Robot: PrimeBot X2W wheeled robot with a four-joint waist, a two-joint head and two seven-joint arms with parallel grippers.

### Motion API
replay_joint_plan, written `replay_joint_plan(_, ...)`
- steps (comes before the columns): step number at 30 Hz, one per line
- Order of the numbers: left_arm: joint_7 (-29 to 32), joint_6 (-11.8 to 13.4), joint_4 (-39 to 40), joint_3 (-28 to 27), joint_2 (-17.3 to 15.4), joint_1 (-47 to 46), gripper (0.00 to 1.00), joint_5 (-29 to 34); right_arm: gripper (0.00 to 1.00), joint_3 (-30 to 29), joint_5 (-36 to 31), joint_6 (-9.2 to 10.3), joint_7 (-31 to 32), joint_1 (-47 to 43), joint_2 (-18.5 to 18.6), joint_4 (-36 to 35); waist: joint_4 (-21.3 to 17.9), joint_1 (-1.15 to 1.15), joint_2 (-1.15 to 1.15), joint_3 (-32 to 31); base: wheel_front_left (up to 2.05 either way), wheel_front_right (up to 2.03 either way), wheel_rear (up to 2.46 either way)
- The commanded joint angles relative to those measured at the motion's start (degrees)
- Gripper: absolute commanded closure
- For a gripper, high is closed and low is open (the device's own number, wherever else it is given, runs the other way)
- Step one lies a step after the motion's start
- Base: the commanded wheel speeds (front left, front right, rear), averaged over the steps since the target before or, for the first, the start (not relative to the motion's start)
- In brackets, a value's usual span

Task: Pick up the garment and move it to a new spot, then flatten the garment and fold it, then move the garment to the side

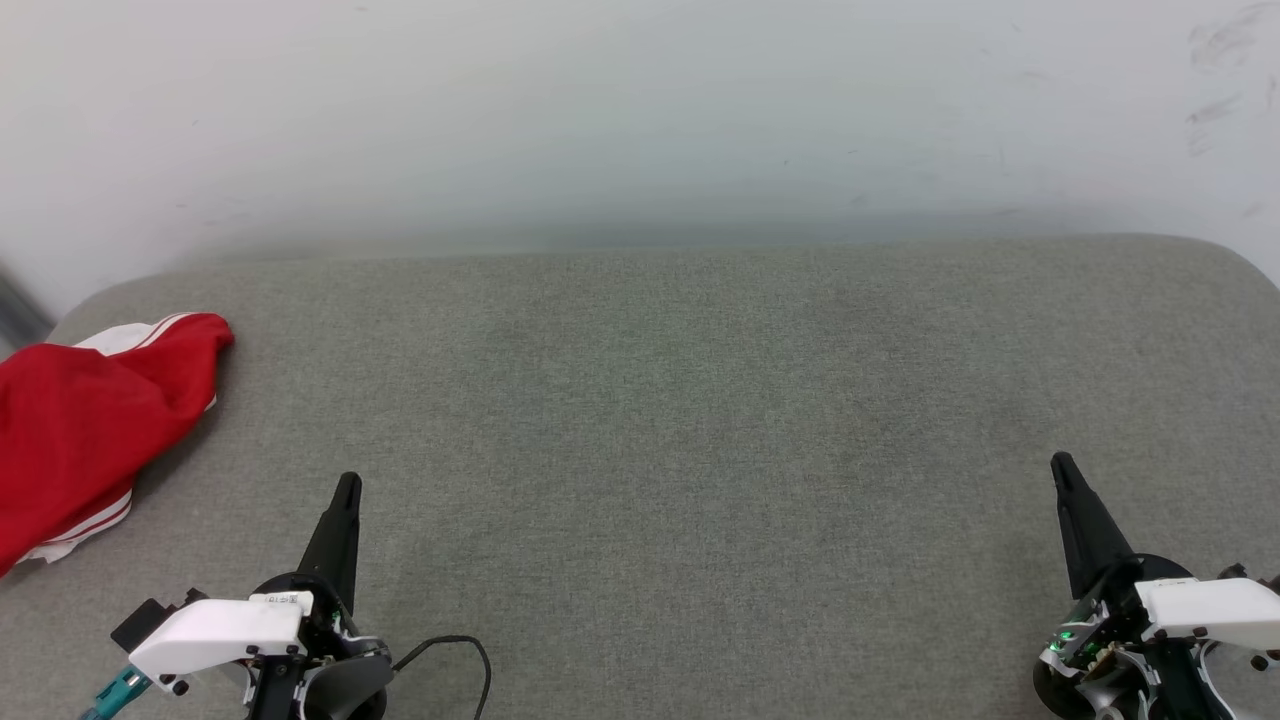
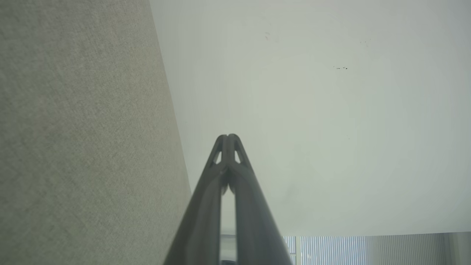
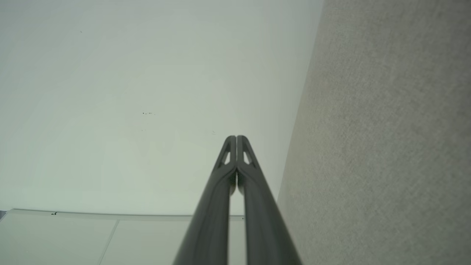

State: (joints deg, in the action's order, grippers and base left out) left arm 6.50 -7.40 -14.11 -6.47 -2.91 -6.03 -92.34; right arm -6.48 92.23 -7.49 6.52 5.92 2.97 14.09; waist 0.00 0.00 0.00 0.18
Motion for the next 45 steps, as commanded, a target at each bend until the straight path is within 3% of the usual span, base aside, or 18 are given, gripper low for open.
replay_joint_plan(1,0.17,-0.17,-0.01,-0.09,0.04,-0.46,1.00,0.27,1.00,0.04,-0.06,0.00,0.08,0.70,-0.23,0.02,0.00,0.00,0.00,0.00,0.00,0.00,0.00)
replay_joint_plan(41,0.16,-0.17,-0.01,-0.08,0.04,-0.46,1.00,0.25,1.00,0.04,-0.06,0.00,0.07,0.70,-0.24,0.02,0.00,0.00,0.00,0.00,0.00,0.00,0.00)
replay_joint_plan(42,-0.01,0.00,0.01,0.01,0.00,0.00,0.00,0.00,0.00,0.01,-0.01,0.00,-0.01,0.00,0.00,0.00,0.00,0.00,0.00,0.00,0.00,0.00,0.00)
replay_joint_plan(45,-0.14,0.02,-1.41,0.18,0.20,1.21,0.00,-0.01,0.00,0.06,-0.02,0.00,-0.05,-1.27,-0.04,1.40,0.00,0.00,0.00,0.00,0.00,0.00,0.00)
